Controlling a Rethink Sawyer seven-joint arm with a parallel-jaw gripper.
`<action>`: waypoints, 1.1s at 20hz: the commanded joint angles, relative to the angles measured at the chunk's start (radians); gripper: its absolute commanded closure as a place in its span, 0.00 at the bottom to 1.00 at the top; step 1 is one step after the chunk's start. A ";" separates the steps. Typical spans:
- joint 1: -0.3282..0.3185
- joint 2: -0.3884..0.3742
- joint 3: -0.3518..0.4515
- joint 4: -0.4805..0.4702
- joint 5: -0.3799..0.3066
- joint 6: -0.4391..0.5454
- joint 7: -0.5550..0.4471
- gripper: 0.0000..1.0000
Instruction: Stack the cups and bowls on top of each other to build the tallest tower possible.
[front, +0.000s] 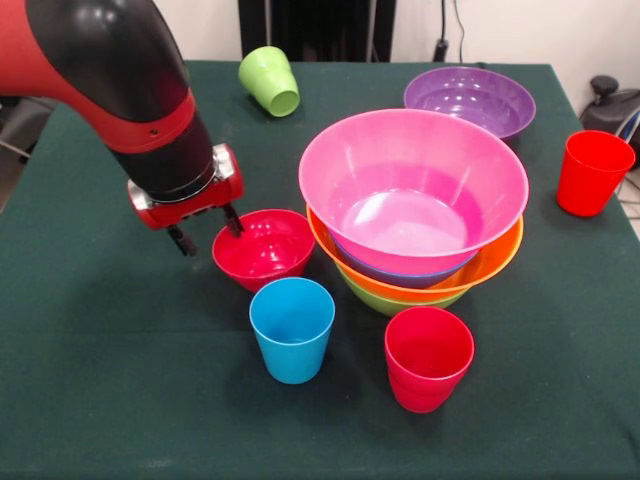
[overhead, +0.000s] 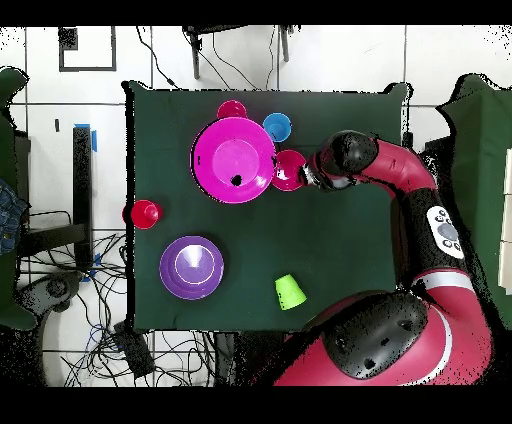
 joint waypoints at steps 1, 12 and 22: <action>0.033 0.002 -0.003 0.001 -0.040 -0.098 0.049 0.00; 0.035 -0.003 0.004 0.031 -0.029 -0.163 0.054 0.00; 0.041 -0.013 0.012 0.053 -0.010 -0.170 0.064 0.00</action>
